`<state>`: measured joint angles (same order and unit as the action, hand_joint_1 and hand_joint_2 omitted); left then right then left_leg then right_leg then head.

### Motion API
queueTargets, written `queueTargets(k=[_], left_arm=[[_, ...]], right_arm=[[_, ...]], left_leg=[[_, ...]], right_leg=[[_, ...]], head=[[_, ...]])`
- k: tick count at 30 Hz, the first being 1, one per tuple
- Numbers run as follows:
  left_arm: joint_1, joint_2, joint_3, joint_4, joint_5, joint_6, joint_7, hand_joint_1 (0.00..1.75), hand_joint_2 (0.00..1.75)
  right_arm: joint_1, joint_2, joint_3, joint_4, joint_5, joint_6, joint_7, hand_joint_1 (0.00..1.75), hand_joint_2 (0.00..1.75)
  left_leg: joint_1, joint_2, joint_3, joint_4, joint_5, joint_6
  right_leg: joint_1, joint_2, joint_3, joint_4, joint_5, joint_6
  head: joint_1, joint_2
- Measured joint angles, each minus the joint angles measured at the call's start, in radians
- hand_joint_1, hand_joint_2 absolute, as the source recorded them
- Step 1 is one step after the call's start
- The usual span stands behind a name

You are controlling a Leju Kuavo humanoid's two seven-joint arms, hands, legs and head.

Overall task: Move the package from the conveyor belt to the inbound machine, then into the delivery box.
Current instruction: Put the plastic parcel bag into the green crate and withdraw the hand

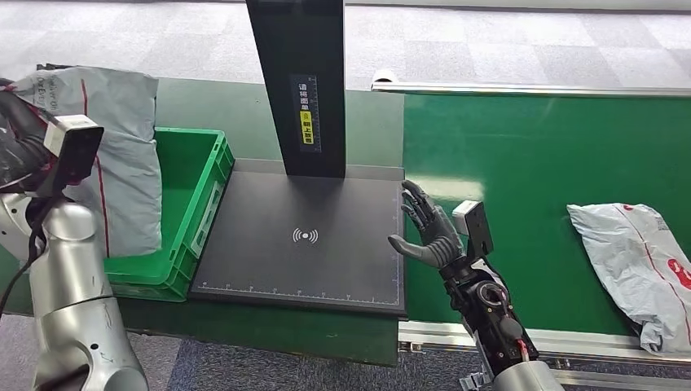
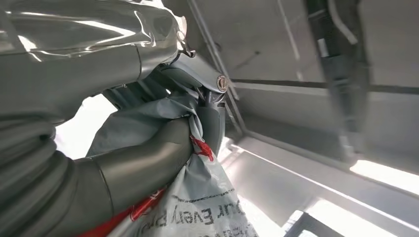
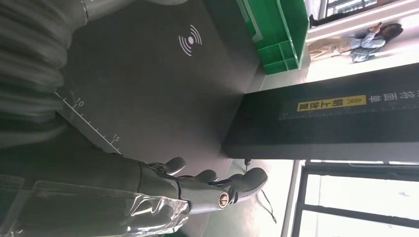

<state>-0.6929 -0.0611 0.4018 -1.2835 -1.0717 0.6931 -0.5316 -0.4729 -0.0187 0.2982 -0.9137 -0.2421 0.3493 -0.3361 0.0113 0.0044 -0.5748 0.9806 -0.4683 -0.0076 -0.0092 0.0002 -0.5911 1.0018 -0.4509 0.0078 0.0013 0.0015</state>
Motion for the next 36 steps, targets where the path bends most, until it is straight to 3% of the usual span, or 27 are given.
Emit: queueTargets(k=[7, 11, 14, 18, 20, 24, 25, 28, 29, 35, 36], left_arm=[[-0.139, 0.047, 0.148, 0.166, -0.106, 0.000, 0.059, 1.75, 1.75], [-0.209, 0.098, 0.199, 0.293, -0.220, -0.008, 0.197, 1.75, 1.75], [-0.260, 0.154, 0.191, 0.463, -0.313, -0.069, 0.373, 1.75, 1.75], [-0.296, 0.198, 0.120, 0.664, -0.434, -0.316, 0.585, 1.75, 1.75], [-0.302, 0.205, 0.090, 0.728, -0.444, -0.372, 0.620, 1.75, 1.75], [-0.319, 0.214, 0.057, 0.799, -0.445, -0.397, 0.636, 1.75, 1.75], [-0.322, 0.217, 0.053, 0.810, -0.445, -0.403, 0.637, 1.66, 1.75], [-0.331, 0.224, 0.037, 0.836, -0.447, -0.450, 0.640, 0.40, 1.75], [-0.333, 0.225, 0.033, 0.843, -0.447, -0.465, 0.642, 0.05, 1.75], [-0.333, 0.225, 0.023, 0.854, -0.446, -0.473, 0.641, 0.00, 1.75], [-0.329, 0.225, 0.021, 0.857, -0.416, -0.408, 0.608, 0.00, 1.75]], right_arm=[[-0.028, 0.015, 0.021, 0.038, 0.000, 0.002, -0.005, 0.00, 1.75], [-0.035, 0.019, 0.026, 0.050, -0.002, 0.001, -0.005, 0.00, 1.75], [-0.038, 0.018, 0.026, 0.056, -0.003, 0.002, -0.006, 0.00, 1.75], [-0.051, 0.020, 0.027, 0.077, 0.004, 0.004, -0.011, 0.00, 1.75], [-0.059, 0.022, 0.027, 0.089, 0.006, 0.007, -0.014, 0.00, 1.75], [-0.068, 0.023, 0.026, 0.109, 0.008, 0.013, -0.016, 0.00, 1.75], [-0.070, 0.023, 0.026, 0.112, 0.008, 0.014, -0.017, 0.00, 1.75], [-0.075, 0.023, 0.026, 0.123, 0.012, 0.016, -0.018, 0.00, 1.75], [-0.077, 0.023, 0.026, 0.126, 0.014, 0.016, -0.018, 0.00, 1.75], [-0.080, 0.024, 0.023, 0.129, 0.019, 0.016, -0.015, 0.00, 1.75], [-0.077, 0.024, 0.019, 0.125, 0.020, 0.015, -0.007, 0.00, 1.75]], left_leg=[[0.000, 0.000, 0.000, 0.000, 0.000, 0.000], [0.000, 0.000, 0.000, 0.000, 0.000, 0.000], [0.000, 0.000, 0.000, 0.000, 0.000, 0.000], [0.000, 0.000, 0.000, 0.000, 0.001, 0.000], [0.000, 0.001, 0.000, 0.000, 0.001, 0.000], [0.000, 0.000, 0.000, 0.000, 0.000, -0.001], [0.000, 0.000, 0.000, 0.000, 0.000, -0.001], [0.000, 0.000, 0.000, 0.000, 0.000, -0.001], [0.000, 0.000, 0.000, 0.000, 0.000, -0.001], [0.000, 0.000, 0.000, 0.000, 0.000, -0.001], [0.000, 0.000, 0.000, 0.000, 0.000, -0.001]], right_leg=[[0.000, 0.000, 0.000, 0.000, 0.000, 0.000], [0.000, 0.000, -0.001, 0.000, 0.000, 0.000], [0.000, 0.000, -0.001, 0.000, 0.000, 0.000], [0.000, 0.000, 0.000, 0.000, 0.000, 0.000], [0.000, 0.000, 0.000, 0.000, 0.000, 0.000], [0.000, 0.000, 0.000, 0.000, 0.000, 0.000], [0.000, 0.000, 0.000, 0.000, 0.000, 0.000], [0.000, 0.000, -0.001, 0.000, 0.000, 0.000], [0.000, 0.000, -0.001, 0.000, 0.000, 0.000], [0.000, 0.000, 0.000, 0.000, 0.000, 0.000], [0.000, 0.000, 0.000, 0.000, 0.000, 0.000]], head=[[0.000, 0.000], [0.000, 0.000], [0.000, 0.000], [0.000, 0.000], [0.000, 0.000], [0.000, 0.000], [0.000, 0.000], [0.000, 0.000], [0.000, 0.000], [0.000, 0.000], [0.000, 0.000]])
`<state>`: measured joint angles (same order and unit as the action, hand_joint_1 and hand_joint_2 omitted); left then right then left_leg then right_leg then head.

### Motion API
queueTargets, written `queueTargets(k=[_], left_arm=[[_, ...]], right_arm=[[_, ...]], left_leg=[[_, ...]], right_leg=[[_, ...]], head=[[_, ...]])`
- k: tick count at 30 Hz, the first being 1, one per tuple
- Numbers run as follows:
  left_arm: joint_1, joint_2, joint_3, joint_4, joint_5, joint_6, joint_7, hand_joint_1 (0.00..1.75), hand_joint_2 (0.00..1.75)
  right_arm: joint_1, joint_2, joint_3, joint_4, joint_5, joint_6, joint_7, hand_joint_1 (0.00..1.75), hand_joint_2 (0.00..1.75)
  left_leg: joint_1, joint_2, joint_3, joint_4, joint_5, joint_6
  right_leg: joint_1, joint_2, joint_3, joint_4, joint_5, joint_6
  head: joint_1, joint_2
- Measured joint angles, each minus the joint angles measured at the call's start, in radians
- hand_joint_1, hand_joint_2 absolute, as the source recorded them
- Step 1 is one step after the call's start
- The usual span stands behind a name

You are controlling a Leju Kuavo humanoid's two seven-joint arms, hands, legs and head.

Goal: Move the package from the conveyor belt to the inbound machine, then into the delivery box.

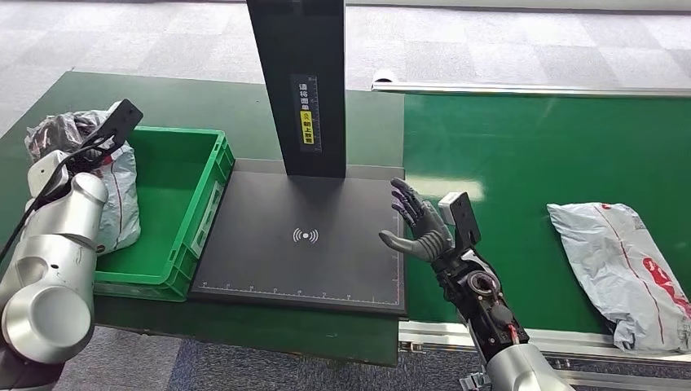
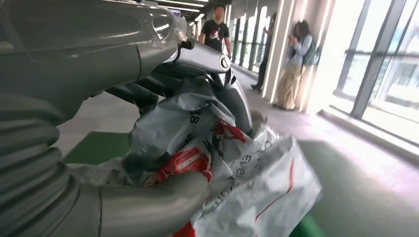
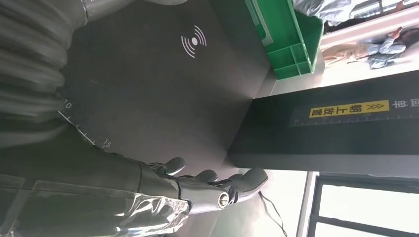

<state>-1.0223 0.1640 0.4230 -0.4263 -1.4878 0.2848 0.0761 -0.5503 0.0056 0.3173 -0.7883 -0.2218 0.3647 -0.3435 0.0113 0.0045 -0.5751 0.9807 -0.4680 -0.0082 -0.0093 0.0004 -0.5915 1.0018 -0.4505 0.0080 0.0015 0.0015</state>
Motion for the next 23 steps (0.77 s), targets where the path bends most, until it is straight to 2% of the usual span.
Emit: queueTargets(k=[1, 3, 4, 6, 8, 10, 12, 14, 18, 23], left_arm=[[0.005, 0.000, -0.001, 0.001, 0.045, 0.086, -0.049, 0.00, 1.75], [0.024, -0.002, 0.007, -0.024, 0.187, 0.299, -0.208, 0.00, 1.75], [0.036, -0.006, 0.017, -0.055, 0.250, 0.353, -0.288, 0.00, 1.75], [0.067, -0.027, 0.053, -0.144, 0.350, 0.402, -0.459, 0.00, 1.75], [0.097, -0.065, 0.112, -0.249, 0.413, 0.413, -0.617, 0.00, 1.75], [0.129, -0.108, 0.177, -0.359, 0.477, 0.415, -0.724, 0.00, 1.75], [0.164, -0.146, 0.215, -0.466, 0.574, 0.415, -0.764, 0.00, 1.75], [0.202, -0.175, 0.216, -0.552, 0.727, 0.416, -0.771, 0.00, 1.75], [0.294, -0.200, 0.118, -0.656, 1.051, 0.416, -0.777, 0.00, 1.75], [0.341, -0.212, 0.030, -0.716, 1.079, 0.416, -0.779, 0.00, 1.75]], right_arm=[[0.003, 0.000, -0.004, -0.006, 0.002, -0.001, 0.008, 0.00, 1.75], [0.012, 0.001, -0.012, -0.023, 0.006, -0.004, 0.024, 0.00, 1.75], [0.015, 0.002, -0.014, -0.030, 0.006, -0.005, 0.027, 0.00, 1.75], [0.018, 0.003, -0.014, -0.039, 0.005, -0.008, 0.028, 0.00, 1.75], [0.018, 0.003, -0.013, -0.043, 0.001, -0.012, 0.026, 0.00, 1.75], [0.019, 0.004, -0.013, -0.044, -0.002, -0.013, 0.020, 0.00, 1.75], [0.019, 0.004, -0.012, -0.044, -0.004, -0.013, 0.012, 0.00, 1.75], [0.019, 0.004, -0.012, -0.044, -0.007, -0.014, 0.001, 0.00, 1.75], [0.018, 0.005, -0.010, -0.044, -0.003, -0.020, -0.024, 0.00, 1.75], [0.018, 0.005, -0.006, -0.044, -0.002, -0.021, -0.029, 0.00, 1.75]], left_leg=[[0.000, 0.000, 0.000, 0.000, 0.000, 0.000], [0.000, 0.000, 0.000, 0.000, 0.000, 0.000], [0.000, 0.001, 0.000, 0.000, 0.000, 0.000], [0.000, 0.001, 0.000, 0.000, 0.000, 0.000], [0.000, 0.001, 0.000, 0.000, 0.000, 0.000], [0.000, 0.001, -0.001, 0.000, 0.000, 0.000], [0.000, 0.002, 0.000, 0.000, 0.000, 0.000], [0.000, 0.001, 0.000, 0.000, 0.000, 0.000], [0.000, -0.001, 0.000, 0.000, 0.000, 0.000], [0.000, 0.000, 0.000, 0.000, 0.000, 0.000]], right_leg=[[0.000, 0.000, 0.000, 0.000, 0.000, 0.000], [0.000, 0.000, 0.000, 0.000, 0.000, 0.000], [0.000, 0.000, 0.000, 0.000, 0.000, 0.000], [0.000, 0.000, -0.001, 0.000, 0.000, 0.000], [0.000, 0.000, -0.001, 0.000, 0.000, 0.000], [0.000, 0.000, -0.001, 0.000, 0.000, 0.000], [0.000, 0.001, -0.001, 0.000, 0.000, 0.000], [0.000, 0.001, -0.001, -0.001, 0.000, 0.000], [0.000, 0.000, 0.000, 0.000, 0.000, 0.000], [0.000, 0.000, 0.000, 0.000, 0.000, 0.000]], head=[[0.000, 0.000], [0.000, 0.000], [0.000, 0.000], [0.000, 0.000], [0.000, 0.000], [0.000, 0.000], [0.000, 0.000], [0.000, 0.000], [0.000, 0.000], [0.000, 0.000]])
